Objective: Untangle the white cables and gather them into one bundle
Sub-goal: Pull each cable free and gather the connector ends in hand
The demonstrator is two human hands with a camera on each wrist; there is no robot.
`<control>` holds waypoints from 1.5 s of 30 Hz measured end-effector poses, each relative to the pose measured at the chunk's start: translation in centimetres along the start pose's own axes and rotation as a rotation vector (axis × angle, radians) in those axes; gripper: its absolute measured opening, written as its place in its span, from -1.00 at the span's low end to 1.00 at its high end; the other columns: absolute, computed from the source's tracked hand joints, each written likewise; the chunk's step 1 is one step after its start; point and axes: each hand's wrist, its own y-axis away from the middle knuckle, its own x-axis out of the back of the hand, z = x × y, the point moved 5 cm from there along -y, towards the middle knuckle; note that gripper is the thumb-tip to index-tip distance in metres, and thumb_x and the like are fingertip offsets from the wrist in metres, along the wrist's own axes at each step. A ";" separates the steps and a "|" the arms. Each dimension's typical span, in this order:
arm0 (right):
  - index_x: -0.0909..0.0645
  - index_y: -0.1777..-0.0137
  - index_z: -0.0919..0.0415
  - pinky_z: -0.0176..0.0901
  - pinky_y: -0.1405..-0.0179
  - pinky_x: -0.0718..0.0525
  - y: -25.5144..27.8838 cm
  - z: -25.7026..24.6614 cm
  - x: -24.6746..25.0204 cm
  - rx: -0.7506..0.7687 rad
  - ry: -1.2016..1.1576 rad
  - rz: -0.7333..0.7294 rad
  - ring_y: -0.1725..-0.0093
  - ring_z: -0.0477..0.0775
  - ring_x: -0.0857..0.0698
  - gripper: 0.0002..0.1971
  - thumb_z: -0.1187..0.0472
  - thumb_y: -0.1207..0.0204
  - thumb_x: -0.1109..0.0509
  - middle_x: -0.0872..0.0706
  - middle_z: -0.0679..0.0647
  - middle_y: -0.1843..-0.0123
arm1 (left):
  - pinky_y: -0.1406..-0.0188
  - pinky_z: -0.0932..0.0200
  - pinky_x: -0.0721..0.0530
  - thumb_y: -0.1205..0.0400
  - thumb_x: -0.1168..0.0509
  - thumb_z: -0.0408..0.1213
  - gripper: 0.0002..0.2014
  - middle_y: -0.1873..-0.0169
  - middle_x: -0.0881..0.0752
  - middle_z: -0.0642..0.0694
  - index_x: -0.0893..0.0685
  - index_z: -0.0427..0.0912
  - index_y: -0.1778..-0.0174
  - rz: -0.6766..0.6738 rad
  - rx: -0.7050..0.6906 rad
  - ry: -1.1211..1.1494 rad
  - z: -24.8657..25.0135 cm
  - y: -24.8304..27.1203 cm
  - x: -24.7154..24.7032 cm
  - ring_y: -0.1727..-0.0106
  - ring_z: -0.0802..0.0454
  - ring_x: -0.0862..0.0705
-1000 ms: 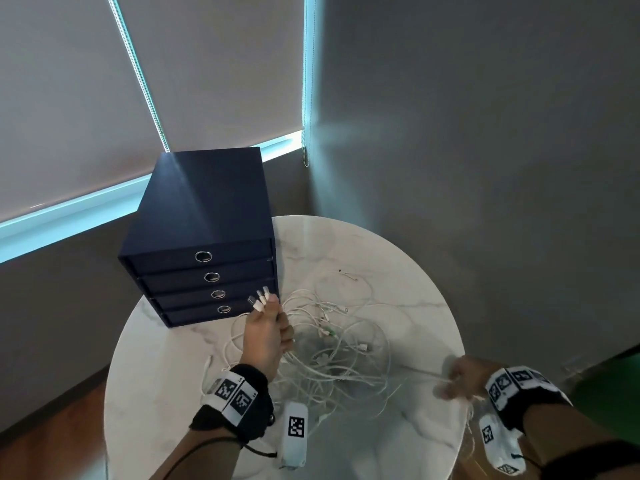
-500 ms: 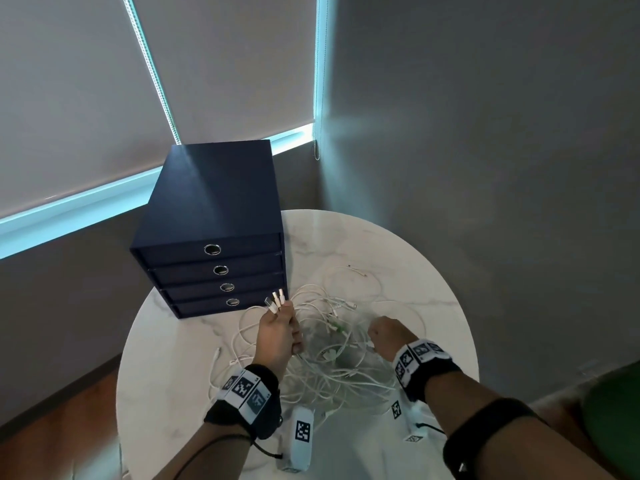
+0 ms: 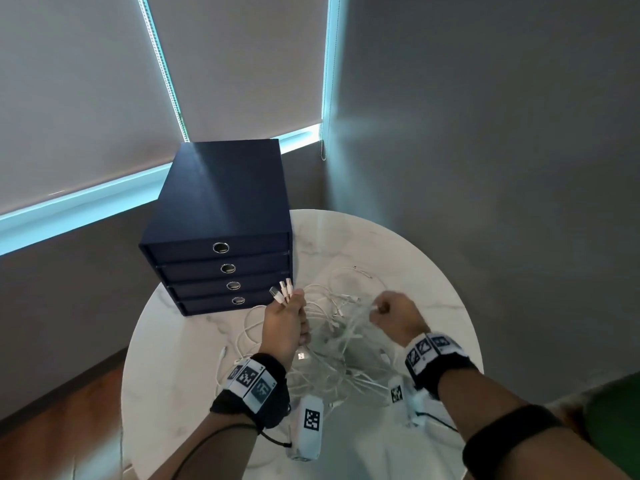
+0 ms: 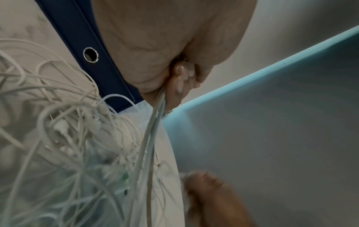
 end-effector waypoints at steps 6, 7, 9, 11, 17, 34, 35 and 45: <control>-0.59 0.19 0.22 -0.04 0.39 -0.67 -0.4 -10.1 8.2 0.226 -0.706 0.246 0.36 0.12 -0.68 -0.87 0.41 -0.56 -0.40 -0.76 0.21 0.27 | 0.67 0.31 -0.22 -0.79 -0.19 -0.16 -0.69 0.59 -0.24 0.05 -0.52 -0.16 0.27 -0.031 -0.066 0.005 1.5 0.4 -1.7 0.62 0.11 -0.20; -0.54 0.15 0.21 -0.11 0.44 -0.66 -0.1 -11.7 9.6 0.281 -0.799 0.270 0.36 0.11 -0.69 -0.86 0.42 -0.60 -0.34 -0.78 0.25 0.23 | 0.66 0.31 -0.22 -0.79 -0.18 -0.16 -0.69 0.58 -0.23 0.04 -0.52 -0.16 0.27 -0.046 -0.078 0.012 1.8 0.5 -2.1 0.61 0.11 -0.18; -0.45 0.07 0.18 -0.20 0.51 -0.61 0.7 -14.3 12.0 0.382 -0.941 0.331 0.43 0.08 -0.67 -0.87 0.39 -0.68 -0.25 -0.80 0.26 0.24 | 0.66 0.31 -0.21 -0.80 -0.17 -0.16 -0.69 0.54 -0.21 0.02 -0.54 -0.16 0.26 -0.073 -0.104 0.026 2.4 0.7 -2.5 0.58 0.10 -0.17; -0.40 0.05 0.12 -0.22 0.55 -0.53 1.1 -15.4 13.1 0.433 -0.993 0.367 0.48 0.06 -0.62 -0.87 0.33 -0.71 -0.22 -0.81 0.23 0.28 | 0.65 0.29 -0.20 -0.80 -0.17 -0.14 -0.68 0.54 -0.21 0.01 -0.56 -0.16 0.27 -0.084 -0.117 0.036 2.7 0.8 -2.5 0.59 0.11 -0.18; -0.58 0.17 0.21 -0.15 0.44 -0.49 1.8 -13.6 7.3 0.368 -0.669 0.194 0.54 0.07 -0.49 -0.84 0.24 -0.66 -0.32 -0.61 0.10 0.57 | 0.64 0.30 -0.21 -0.81 -0.15 -0.15 -0.65 0.57 -0.26 0.03 -0.59 -0.16 0.28 -0.107 -0.083 0.069 2.3 0.8 -2.6 0.61 0.13 -0.21; -0.72 0.19 0.22 0.00 0.27 -0.75 5.6 -13.9 -2.5 0.375 -0.206 -0.025 0.30 0.07 -0.68 -0.73 0.24 -0.65 -0.22 -0.60 0.14 0.19 | 0.38 0.08 -0.43 -0.82 -0.11 -0.09 -0.54 0.56 -0.54 -0.07 -0.69 -0.16 0.34 -0.062 -0.100 -0.081 0.7 0.8 -2.0 0.51 -0.01 -0.46; -0.69 0.27 0.27 -0.01 0.36 -0.74 5.7 -13.6 -2.5 0.364 -0.235 -0.020 0.38 0.05 -0.69 -0.74 0.29 -0.61 -0.27 -0.64 0.15 0.27 | 0.38 0.08 -0.43 -0.81 -0.12 -0.08 -0.52 0.56 -0.54 -0.09 -0.71 -0.13 0.38 -0.059 -0.098 -0.095 0.5 0.6 -1.8 0.52 -0.02 -0.46; -0.73 0.14 0.16 -0.28 0.13 -0.54 4.9 -7.5 -1.6 0.316 -0.107 0.013 0.19 -0.11 -0.62 -0.93 0.21 -0.55 -0.46 -0.69 0.00 0.17 | 0.40 0.08 -0.56 -0.82 -0.13 -0.12 -0.61 0.59 -0.51 0.00 -0.48 -0.17 0.33 0.199 -0.198 0.227 3.9 0.3 0.9 0.51 0.01 -0.54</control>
